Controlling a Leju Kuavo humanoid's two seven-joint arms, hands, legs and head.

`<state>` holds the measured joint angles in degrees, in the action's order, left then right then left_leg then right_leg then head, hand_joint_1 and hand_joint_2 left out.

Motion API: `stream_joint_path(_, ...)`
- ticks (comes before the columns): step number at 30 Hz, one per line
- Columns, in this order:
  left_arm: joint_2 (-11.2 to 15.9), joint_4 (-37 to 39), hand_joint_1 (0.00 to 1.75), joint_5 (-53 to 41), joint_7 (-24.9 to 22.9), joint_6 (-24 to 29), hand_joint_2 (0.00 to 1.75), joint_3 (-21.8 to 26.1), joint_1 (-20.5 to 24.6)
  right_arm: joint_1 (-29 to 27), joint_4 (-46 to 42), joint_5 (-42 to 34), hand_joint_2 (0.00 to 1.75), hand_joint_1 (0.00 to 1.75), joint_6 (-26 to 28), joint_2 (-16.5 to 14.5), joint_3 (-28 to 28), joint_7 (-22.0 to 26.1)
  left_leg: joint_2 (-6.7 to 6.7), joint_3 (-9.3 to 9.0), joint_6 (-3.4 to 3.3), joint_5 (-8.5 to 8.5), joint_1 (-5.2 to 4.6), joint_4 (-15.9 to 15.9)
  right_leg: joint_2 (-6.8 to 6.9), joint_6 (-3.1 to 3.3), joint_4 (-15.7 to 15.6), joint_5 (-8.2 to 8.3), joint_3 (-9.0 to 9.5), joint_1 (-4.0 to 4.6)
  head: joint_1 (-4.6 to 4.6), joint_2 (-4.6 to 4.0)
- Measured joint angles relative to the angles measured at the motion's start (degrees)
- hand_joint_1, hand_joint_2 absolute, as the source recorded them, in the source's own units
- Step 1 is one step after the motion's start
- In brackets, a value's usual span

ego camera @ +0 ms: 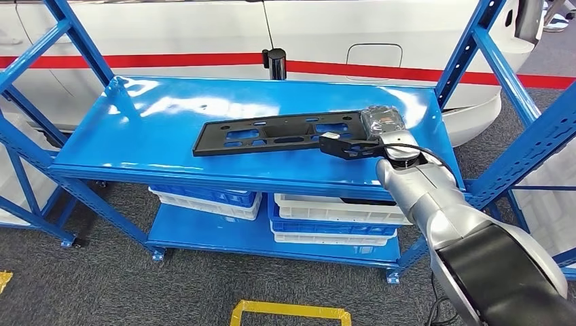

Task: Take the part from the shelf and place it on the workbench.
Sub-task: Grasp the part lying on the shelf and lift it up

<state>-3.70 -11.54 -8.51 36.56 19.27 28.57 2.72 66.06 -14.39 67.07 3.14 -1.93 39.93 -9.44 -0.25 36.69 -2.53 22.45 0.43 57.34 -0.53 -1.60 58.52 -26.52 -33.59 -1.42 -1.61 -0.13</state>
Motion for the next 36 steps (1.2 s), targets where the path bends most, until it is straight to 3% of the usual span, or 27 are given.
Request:
stream_joint_path(3,-0.2,0.0,0.0,-0.4,0.3,0.9,1.75,0.0,0.0,0.1,0.0,0.5,1.75,1.69,0.3,0.0,0.0,0.8,0.04,-0.04,0.48,-0.11,0.09,-0.1,-0.02,0.09,0.0,-0.06,-0.03,0.17,0.02,0.0)
stream_joint_path(8,-0.5,0.0,0.0,-1.4,1.2,4.8,1.75,0.1,0.0,0.8,-0.5,0.7,1.75,1.73,3.4,-0.7,-0.4,5.9,0.09,-0.08,1.94,0.03,0.21,-0.2,-0.02,0.24,0.1,-0.16,-0.02,0.32,0.05,0.0)
stream_joint_path(12,-0.7,0.0,0.0,-1.7,1.3,6.5,0.0,0.4,0.1,1.8,-2.4,-0.9,1.75,1.74,6.9,-1.8,-1.5,12.4,0.09,0.01,2.04,0.04,0.0,-0.2,-0.02,0.24,0.1,-0.17,-0.18,0.3,0.06,0.0)
stream_joint_path(16,-0.7,0.0,0.0,-1.8,1.3,7.1,1.75,0.6,0.1,5.9,-4.2,-1.7,1.75,1.75,7.2,-2.8,-2.5,15.1,0.02,0.08,2.03,0.03,-0.29,-0.1,0.09,0.23,0.1,-0.17,-0.28,0.18,0.04,0.0)
stream_joint_path(21,-0.9,-0.1,0.0,-2.5,1.3,7.3,1.75,0.7,0.0,9.6,-5.9,-2.3,1.75,1.75,7.3,-2.8,-3.0,17.1,-0.05,0.1,2.02,0.04,-0.39,-0.1,0.18,0.21,-0.1,-0.17,-0.15,0.16,0.08,0.0)
stream_joint_path(28,-1.0,-0.3,0.0,-2.7,1.3,8.0,1.75,0.8,-0.2,10.1,-6.8,-3.7,1.75,1.75,8.3,-2.0,-3.7,19.0,-0.03,0.16,1.95,0.07,-0.66,-0.1,0.17,0.17,-0.2,-0.14,-0.17,0.09,0.07,0.0)
stream_joint_path(33,-1.1,-1.2,0.0,-2.5,1.3,9.0,1.75,1.2,-0.7,11.6,-11.3,-11.7,1.75,1.75,9.1,-0.5,-5.9,25.1,-0.04,0.27,1.93,0.07,-0.67,0.0,0.17,0.15,-0.2,-0.14,-0.29,-0.01,0.05,0.0)
stream_joint_path(36,-1.2,-1.7,0.0,-2.1,1.3,9.5,1.75,1.8,-0.9,13.7,-17.3,-15.4,1.75,1.75,7.6,1.3,-6.8,25.5,-0.11,0.33,1.93,0.08,-0.66,0.0,0.21,0.15,-0.2,-0.15,-0.32,-0.09,0.05,0.0)
